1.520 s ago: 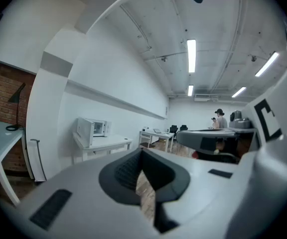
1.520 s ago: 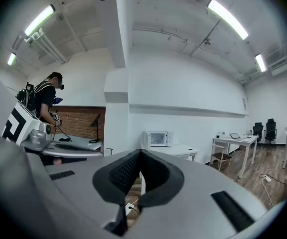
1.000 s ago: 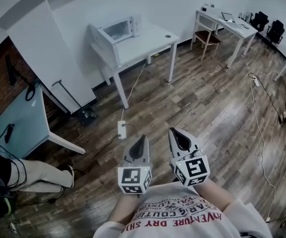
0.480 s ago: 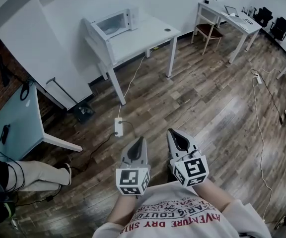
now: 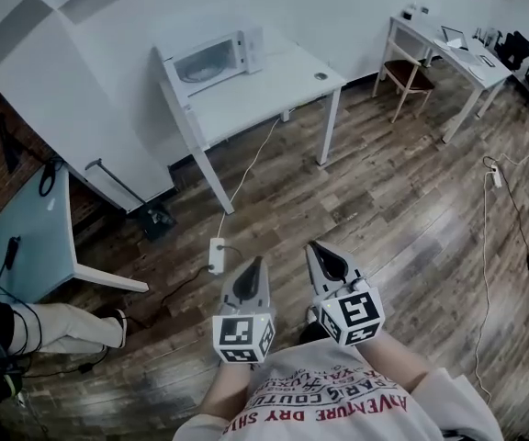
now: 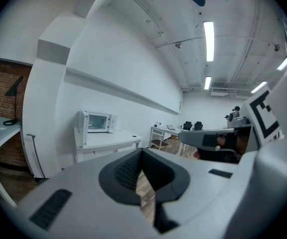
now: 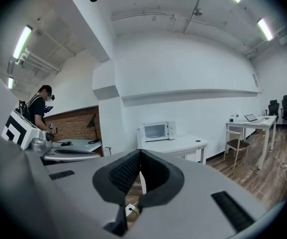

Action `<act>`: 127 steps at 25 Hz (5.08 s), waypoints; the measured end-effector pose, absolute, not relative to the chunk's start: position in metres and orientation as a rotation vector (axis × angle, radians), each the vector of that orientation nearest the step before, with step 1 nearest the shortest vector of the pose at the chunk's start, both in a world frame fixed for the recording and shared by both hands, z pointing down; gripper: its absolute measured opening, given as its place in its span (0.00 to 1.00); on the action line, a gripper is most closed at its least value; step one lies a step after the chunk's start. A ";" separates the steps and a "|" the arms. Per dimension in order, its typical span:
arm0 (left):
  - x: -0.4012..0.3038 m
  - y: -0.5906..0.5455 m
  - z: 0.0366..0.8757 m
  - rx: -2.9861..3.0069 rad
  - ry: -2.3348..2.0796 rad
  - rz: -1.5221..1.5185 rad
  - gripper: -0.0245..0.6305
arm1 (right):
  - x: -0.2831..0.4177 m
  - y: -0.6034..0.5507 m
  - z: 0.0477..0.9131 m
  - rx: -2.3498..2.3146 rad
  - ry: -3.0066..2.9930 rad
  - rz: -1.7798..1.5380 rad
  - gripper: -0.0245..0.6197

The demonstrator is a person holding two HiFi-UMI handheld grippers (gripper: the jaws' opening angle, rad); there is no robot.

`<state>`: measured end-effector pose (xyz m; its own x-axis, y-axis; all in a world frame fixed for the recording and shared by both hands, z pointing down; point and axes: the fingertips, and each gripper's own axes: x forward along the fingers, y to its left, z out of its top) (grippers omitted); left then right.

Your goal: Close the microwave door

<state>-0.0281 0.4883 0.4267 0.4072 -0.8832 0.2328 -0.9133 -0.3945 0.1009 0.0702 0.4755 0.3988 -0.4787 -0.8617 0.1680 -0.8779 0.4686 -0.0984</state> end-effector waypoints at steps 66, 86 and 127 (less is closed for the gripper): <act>-0.082 -0.227 0.430 1.713 -2.241 0.067 0.03 | 0.002 -0.332 0.411 0.648 -2.837 0.228 0.06; -0.151 -0.136 0.421 1.103 -2.635 0.081 0.03 | -0.035 -0.436 0.388 0.719 -2.894 -0.042 0.06; -0.256 0.030 0.456 0.829 -2.645 0.097 0.03 | -0.039 -0.450 0.402 0.912 -2.704 0.108 0.06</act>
